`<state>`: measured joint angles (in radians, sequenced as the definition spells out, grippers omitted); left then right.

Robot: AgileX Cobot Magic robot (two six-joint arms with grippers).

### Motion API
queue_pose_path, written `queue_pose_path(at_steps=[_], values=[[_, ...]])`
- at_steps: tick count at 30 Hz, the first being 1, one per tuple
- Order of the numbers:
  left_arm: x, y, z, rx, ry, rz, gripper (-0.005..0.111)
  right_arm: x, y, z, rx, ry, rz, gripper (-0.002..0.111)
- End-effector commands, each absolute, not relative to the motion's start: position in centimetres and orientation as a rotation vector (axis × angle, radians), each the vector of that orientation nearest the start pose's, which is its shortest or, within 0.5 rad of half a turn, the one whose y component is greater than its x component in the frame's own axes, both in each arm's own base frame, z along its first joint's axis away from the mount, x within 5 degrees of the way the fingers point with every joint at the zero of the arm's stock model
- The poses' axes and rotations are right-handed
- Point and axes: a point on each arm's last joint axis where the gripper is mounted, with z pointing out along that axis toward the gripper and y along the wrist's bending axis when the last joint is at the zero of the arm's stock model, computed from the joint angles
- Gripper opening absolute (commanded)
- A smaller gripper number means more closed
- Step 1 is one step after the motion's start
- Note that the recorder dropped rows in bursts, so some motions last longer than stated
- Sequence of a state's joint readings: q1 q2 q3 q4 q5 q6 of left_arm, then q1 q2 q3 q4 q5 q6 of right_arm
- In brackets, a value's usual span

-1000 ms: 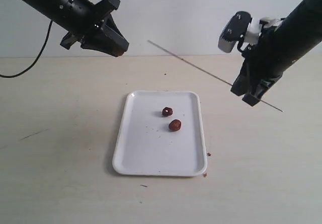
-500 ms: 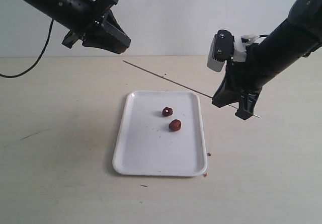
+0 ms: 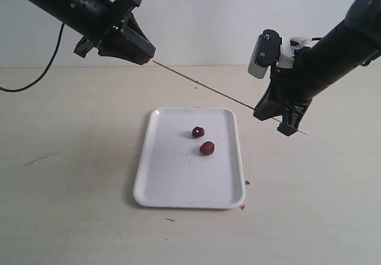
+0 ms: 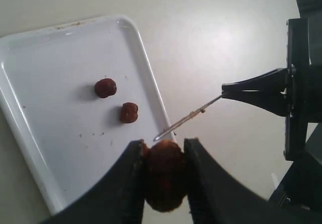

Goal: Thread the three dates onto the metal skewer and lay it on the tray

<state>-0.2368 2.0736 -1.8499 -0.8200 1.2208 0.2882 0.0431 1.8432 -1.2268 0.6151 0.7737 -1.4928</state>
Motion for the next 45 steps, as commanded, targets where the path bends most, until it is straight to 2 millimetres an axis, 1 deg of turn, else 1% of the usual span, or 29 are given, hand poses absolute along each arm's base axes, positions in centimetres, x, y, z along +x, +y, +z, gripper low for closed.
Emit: queue_pose_path(at_steps=[1,5,10,14,16,20,24,27,30,36,42,45], values=[[41.4,-16.7,28.4,0.443,2.647,-1.13,0.027,36.7,5.4,20.1,-1.429,2.18,0.289,0.0],[41.4,-16.7,28.4,0.452,2.643,-1.129,0.027,36.8,5.6,20.3,-1.424,2.143,0.313,0.0],[41.4,-16.7,28.4,0.465,2.642,-1.118,0.027,36.7,5.7,20.3,-1.423,2.14,0.32,0.0],[41.4,-16.7,28.4,0.464,2.641,-1.121,0.027,36.4,5.9,20.4,-1.488,2.1,0.364,0.0],[41.4,-16.7,28.4,0.464,2.641,-1.121,0.027,36.4,6.0,20.4,-1.482,2.098,0.369,0.0],[41.6,-16.8,28.0,0.457,2.648,-1.133,0.027,36.5,6.0,20.4,-1.47,2.094,0.364,0.0],[41.8,-17.3,26.8,0.455,2.673,-1.149,0.027,36.7,6.4,20.8,-1.449,2.032,0.397,0.0],[42.1,-17.7,25.9,0.441,2.679,-1.196,0.027,36.9,6.7,21.0,-1.409,2.01,0.417,0.0],[42.3,-18.1,25.6,0.441,2.647,-1.268,0.027,37.1,6.6,21.1,-1.381,2.016,0.399,0.0],[42.3,-18.7,26.4,0.453,2.544,-1.4,0.027,37.2,6.8,21.3,-1.33,2.019,0.428,0.0],[42.3,-18.8,26.6,0.446,2.527,-1.427,0.027,37.5,6.7,21.4,-1.246,2.051,0.428,0.0],[42.3,-19.0,26.8,0.432,2.503,-1.466,0.027,37.6,6.9,21.5,-1.19,2.059,0.456,0.0]])
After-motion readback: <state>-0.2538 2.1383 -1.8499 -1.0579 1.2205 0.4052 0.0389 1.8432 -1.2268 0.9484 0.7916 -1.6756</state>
